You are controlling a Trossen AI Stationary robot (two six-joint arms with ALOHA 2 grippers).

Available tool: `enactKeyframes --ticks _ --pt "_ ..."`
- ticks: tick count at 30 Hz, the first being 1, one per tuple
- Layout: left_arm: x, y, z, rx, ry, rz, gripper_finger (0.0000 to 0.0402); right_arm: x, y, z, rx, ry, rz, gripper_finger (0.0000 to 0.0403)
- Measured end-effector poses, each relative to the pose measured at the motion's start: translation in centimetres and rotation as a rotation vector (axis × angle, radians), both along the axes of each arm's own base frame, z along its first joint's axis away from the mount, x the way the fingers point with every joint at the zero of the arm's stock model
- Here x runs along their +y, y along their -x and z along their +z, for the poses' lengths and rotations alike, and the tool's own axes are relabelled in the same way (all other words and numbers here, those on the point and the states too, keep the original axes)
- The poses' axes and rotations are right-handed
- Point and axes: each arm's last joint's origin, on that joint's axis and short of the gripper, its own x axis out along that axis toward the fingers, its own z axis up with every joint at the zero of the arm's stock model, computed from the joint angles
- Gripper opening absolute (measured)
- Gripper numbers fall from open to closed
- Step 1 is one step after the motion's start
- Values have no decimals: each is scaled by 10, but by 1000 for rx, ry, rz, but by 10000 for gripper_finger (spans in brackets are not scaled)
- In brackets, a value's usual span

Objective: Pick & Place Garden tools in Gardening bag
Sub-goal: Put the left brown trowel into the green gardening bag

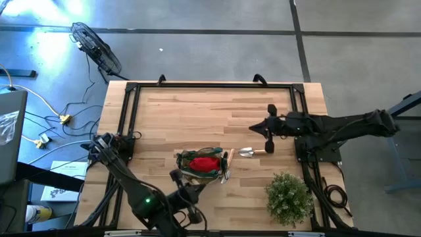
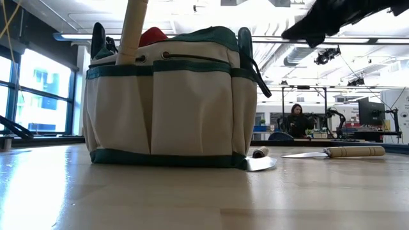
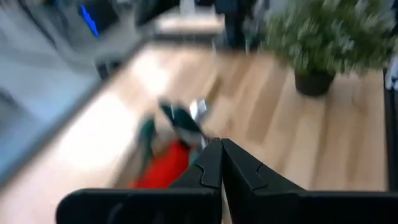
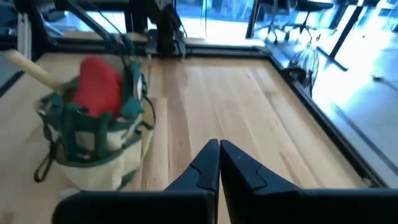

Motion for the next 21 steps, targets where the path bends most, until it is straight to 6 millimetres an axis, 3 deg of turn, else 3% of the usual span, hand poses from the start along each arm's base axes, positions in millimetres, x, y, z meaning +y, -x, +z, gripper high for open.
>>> enactKeyframes --ticks 6,13,21 --pt "-2 10 -21 99 272 72 0 -17 -17 -14 64 -42 80 3" --pt "0 13 -53 91 301 167 0 -39 -42 -37 111 -132 137 3" --pt "21 -8 -97 138 375 227 0 -39 -58 -57 168 -161 179 3"
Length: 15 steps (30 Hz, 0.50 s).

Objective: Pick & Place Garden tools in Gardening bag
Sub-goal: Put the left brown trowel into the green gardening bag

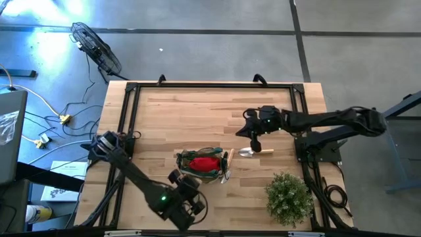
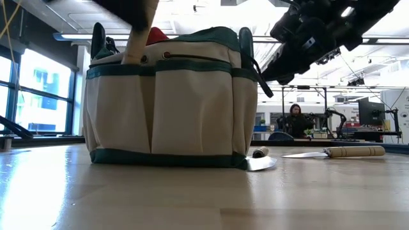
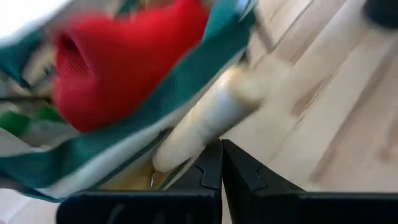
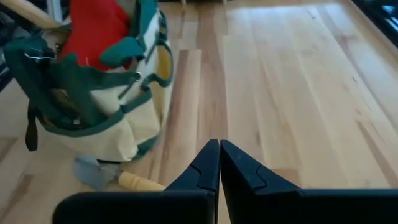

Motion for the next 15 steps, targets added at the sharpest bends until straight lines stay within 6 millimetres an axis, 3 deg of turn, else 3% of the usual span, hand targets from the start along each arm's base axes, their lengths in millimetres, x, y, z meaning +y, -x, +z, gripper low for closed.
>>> enactKeyframes --ticks 3,9,15 --pt "6 -4 -12 52 38 -5 0 2 -4 -2 -8 1 13 3" --pt "5 -4 -11 26 19 -7 0 2 -6 -5 -1 1 14 3" --pt "1 -7 -11 56 136 -44 0 1 -10 -2 -58 27 23 3"
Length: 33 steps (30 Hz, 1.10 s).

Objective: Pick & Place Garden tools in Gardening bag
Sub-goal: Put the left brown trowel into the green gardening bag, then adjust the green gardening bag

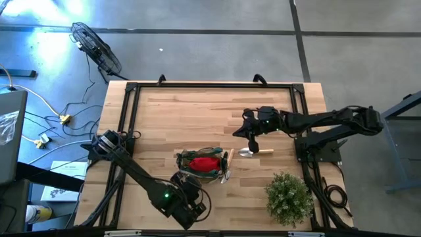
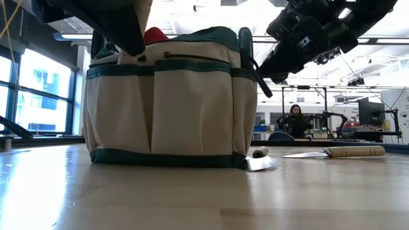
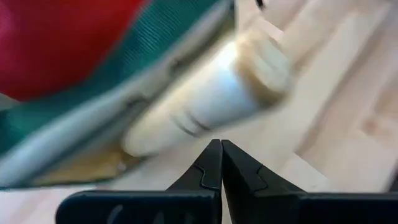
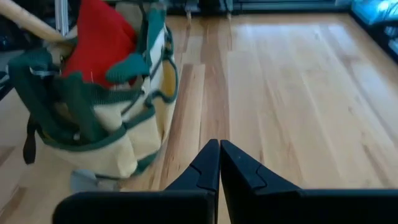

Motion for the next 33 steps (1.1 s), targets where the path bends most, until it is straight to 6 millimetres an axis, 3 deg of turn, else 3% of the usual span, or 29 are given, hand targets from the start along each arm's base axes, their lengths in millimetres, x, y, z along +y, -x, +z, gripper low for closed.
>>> enactKeyframes --ticks 5,10,17,25,33 --pt "-5 -3 1 -17 66 -29 0 -1 -5 -2 -28 13 7 3" --pt "-9 -6 1 26 174 -71 0 -2 -14 -18 12 -10 37 3" --pt "0 4 -5 148 195 44 0 -3 -24 -33 24 -24 42 3" --pt "17 12 -38 224 159 142 0 -4 -32 -41 -1 -41 38 3" --pt "46 0 -57 254 114 140 0 1 -33 -41 -3 -62 54 3"
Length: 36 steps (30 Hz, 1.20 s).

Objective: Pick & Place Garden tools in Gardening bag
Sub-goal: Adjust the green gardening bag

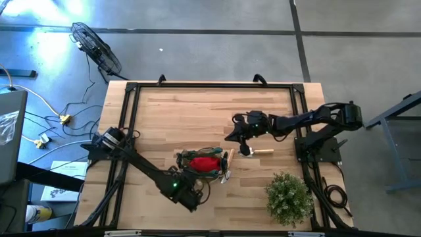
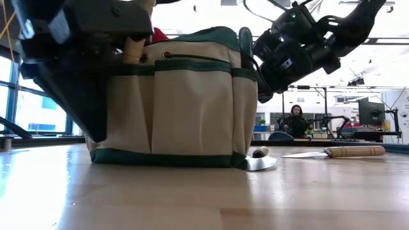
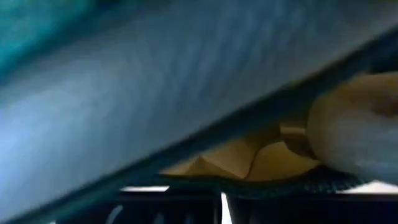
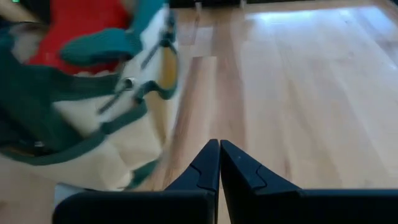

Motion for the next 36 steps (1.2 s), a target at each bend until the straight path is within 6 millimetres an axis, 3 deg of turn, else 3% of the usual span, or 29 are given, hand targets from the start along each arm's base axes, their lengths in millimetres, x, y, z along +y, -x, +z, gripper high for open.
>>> enactKeyframes --ticks 10,20,36 --pt "10 -3 -1 44 -23 -29 0 34 -2 0 0 21 89 3" --pt "17 6 -1 143 -92 -22 0 54 -3 2 -22 21 160 3" --pt "63 -9 0 252 -166 -34 0 69 0 0 0 29 190 3"
